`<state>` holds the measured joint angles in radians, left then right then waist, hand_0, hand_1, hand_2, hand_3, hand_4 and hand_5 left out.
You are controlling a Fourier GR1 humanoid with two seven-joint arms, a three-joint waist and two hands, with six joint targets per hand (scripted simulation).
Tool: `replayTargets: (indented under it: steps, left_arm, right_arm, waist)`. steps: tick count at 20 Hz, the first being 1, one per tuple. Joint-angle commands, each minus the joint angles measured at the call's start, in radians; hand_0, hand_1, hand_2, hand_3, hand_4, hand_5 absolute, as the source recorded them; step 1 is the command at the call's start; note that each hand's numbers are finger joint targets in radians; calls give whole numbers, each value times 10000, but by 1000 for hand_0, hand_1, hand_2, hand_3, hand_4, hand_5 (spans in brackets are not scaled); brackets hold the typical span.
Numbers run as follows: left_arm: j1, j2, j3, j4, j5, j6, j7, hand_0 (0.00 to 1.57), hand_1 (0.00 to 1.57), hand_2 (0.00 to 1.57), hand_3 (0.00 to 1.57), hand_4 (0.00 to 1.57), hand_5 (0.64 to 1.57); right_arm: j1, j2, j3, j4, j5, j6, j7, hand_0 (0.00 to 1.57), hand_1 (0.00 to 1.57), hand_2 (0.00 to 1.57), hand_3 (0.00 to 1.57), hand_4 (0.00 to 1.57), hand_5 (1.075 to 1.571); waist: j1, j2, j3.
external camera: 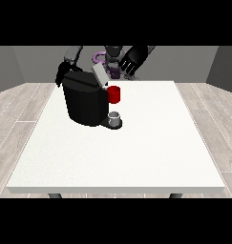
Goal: Insert the coffee pod into the coffee machine and close the lid
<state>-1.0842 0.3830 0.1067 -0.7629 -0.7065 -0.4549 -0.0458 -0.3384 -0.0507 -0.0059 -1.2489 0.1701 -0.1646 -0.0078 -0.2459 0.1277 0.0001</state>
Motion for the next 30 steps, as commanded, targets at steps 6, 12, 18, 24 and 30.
replayTargets:
  steps: [6, 12, 18, 24, 30]
  left_arm:
    - [-1530, 620, 404, 330, -94, 126, 287, 1239, 1239, 1290, 1248, 479, 1571]
    - [-1480, 408, 287, 614, -202, 175, 258, 1207, 1207, 1280, 1238, 475, 1571]
    - [-1320, 350, 222, 870, -314, 459, -207, 1248, 1248, 1286, 1244, 445, 1571]
    - [-1300, 479, 280, 1190, -262, 169, -433, 1200, 1200, 1245, 1209, 439, 1571]
    - [-1684, 478, 148, 960, -476, 492, -543, 1166, 1166, 1233, 1193, 421, 1571]
  right_arm:
    - [-998, -490, -481, -142, -258, 263, -263, 0, 0, 0, 0, 0, 1571]
    - [-916, -240, -386, -58, -43, -126, -104, 0, 0, 0, 0, 100, 1571]
    - [-1233, -116, -389, -323, -95, -234, 430, 0, 0, 0, 0, 186, 1571]
    - [-759, -97, -229, -464, -29, -137, 55, 0, 0, 0, 0, 36, 1571]
    - [-1284, -220, -686, 33, -210, -292, -360, 0, 0, 0, 0, 0, 1571]
  waist:
    - [-560, 1474, 5]
    - [-465, 1494, 3]
    - [-522, 1686, -1]
    - [-765, 1549, -1]
    - [-432, 2066, 3]
